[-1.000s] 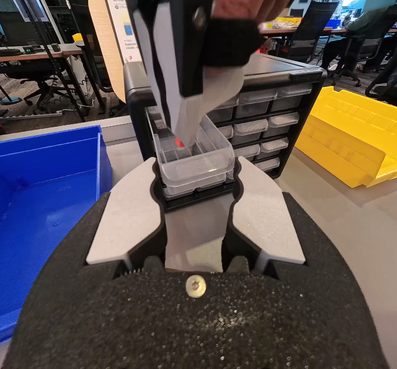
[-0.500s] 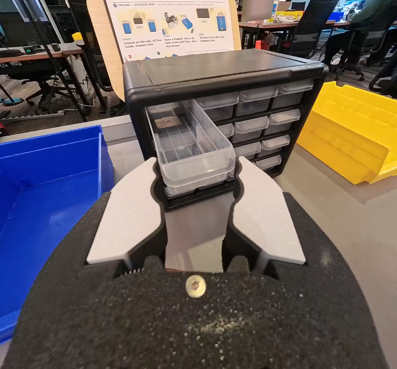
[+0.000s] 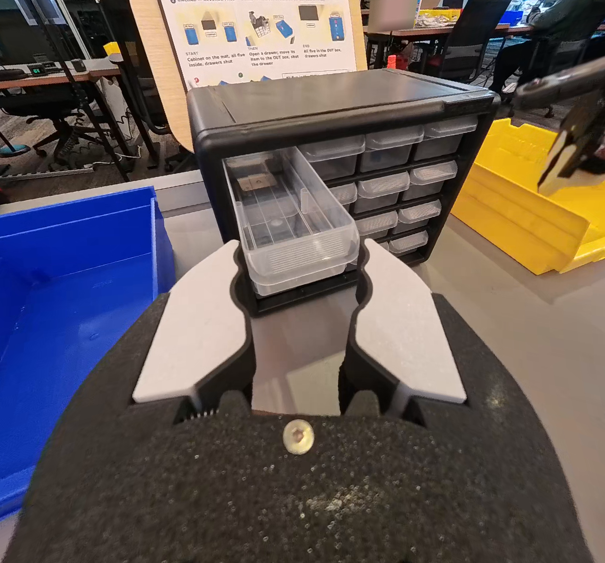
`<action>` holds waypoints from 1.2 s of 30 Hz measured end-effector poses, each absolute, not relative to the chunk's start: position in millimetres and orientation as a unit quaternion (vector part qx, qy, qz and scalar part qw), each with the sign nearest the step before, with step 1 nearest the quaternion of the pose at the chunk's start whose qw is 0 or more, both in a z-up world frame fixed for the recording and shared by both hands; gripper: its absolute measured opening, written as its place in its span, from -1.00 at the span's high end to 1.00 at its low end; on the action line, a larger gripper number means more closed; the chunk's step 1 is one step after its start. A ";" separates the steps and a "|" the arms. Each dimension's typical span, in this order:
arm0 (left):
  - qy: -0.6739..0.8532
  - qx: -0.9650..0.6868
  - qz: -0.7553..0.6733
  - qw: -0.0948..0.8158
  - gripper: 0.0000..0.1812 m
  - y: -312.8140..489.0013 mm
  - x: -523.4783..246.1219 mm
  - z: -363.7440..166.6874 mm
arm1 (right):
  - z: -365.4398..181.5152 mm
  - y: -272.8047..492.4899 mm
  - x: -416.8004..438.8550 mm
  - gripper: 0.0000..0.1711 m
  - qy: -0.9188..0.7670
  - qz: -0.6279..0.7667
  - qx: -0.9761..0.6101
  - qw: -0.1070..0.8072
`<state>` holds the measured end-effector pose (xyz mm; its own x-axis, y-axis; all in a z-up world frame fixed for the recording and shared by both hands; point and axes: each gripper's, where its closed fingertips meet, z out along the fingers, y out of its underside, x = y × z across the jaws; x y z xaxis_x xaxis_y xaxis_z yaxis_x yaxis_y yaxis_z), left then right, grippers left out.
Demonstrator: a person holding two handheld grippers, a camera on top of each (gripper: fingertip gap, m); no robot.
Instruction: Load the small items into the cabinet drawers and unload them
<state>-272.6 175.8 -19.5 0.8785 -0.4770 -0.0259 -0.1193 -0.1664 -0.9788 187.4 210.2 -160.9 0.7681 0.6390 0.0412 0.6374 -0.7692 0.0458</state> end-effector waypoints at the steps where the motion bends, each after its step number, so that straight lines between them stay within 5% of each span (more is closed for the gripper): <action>1: 0.200 -0.749 -0.144 0.615 0.28 176.1 -272.2 -19.6 | -167.6 204.6 187.5 0.89 0.342 0.036 0.939 0.023; 12: 0.201 -0.751 -0.144 0.612 0.28 177.8 -272.1 -19.6 | -194.1 188.9 183.8 0.89 0.332 0.049 0.941 0.054; 15: 0.211 -0.746 -0.138 0.616 0.28 177.0 -269.6 -18.3 | -184.1 193.4 182.4 0.67 0.328 0.057 0.943 0.024; 26: 0.174 -0.735 -0.142 0.640 0.42 149.5 -279.6 -5.6 | -58.0 149.6 30.0 0.64 0.269 -0.103 0.867 -0.407; 31: 0.155 -0.728 -0.090 0.661 0.75 147.8 -275.6 -9.2 | -96.9 98.5 -33.6 0.57 0.203 -0.197 0.847 -0.450; 36: 0.144 -0.731 -0.061 0.664 0.74 155.3 -274.2 -6.5 | -135.8 58.6 -65.5 0.57 0.192 -0.213 0.841 -0.458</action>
